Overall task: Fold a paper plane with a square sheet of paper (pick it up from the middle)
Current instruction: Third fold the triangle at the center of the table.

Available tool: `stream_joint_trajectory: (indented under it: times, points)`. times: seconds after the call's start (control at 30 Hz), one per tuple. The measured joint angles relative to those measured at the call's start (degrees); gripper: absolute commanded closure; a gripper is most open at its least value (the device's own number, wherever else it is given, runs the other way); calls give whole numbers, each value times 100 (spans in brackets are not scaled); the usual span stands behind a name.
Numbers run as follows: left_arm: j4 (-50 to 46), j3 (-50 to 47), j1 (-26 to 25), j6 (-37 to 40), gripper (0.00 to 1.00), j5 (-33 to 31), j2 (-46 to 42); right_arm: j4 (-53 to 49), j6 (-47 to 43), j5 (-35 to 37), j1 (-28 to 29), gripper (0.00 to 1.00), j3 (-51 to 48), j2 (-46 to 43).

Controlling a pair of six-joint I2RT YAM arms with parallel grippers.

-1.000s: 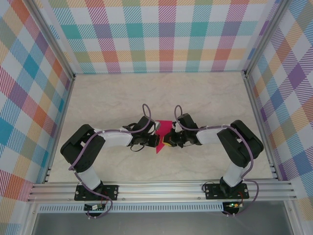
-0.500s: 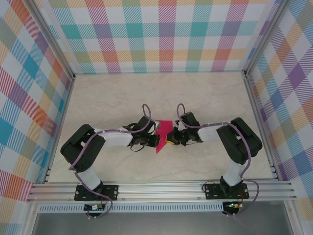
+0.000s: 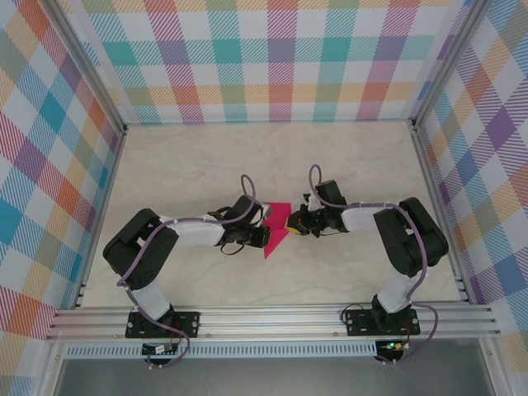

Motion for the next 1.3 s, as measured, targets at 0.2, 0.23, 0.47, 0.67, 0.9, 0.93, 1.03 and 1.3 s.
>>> stream_joint_trajectory:
  times: [0.2,0.23,0.47,0.67,0.9,0.93,1.03,1.3]
  points:
    - [7,20,0,13,100,17,20,2,-79,-33,-17,95,116,463]
    - [7,22,0,17,100,17,22,7,-96,-42,-48,95,133,474]
    - [4,26,0,17,100,20,28,-192,-197,-103,-118,94,221,470]
    - [4,26,0,20,100,20,28,-728,-457,-50,-225,93,466,195]
    - [-20,46,0,22,100,20,31,-776,-595,-17,-236,93,629,313]
    - [-35,50,0,22,100,20,31,-774,-595,-13,-236,94,629,389]
    - [-52,59,0,26,100,20,31,-809,-608,24,-236,94,625,608]
    - [-131,94,0,42,98,15,28,-944,-708,44,-262,91,629,542]
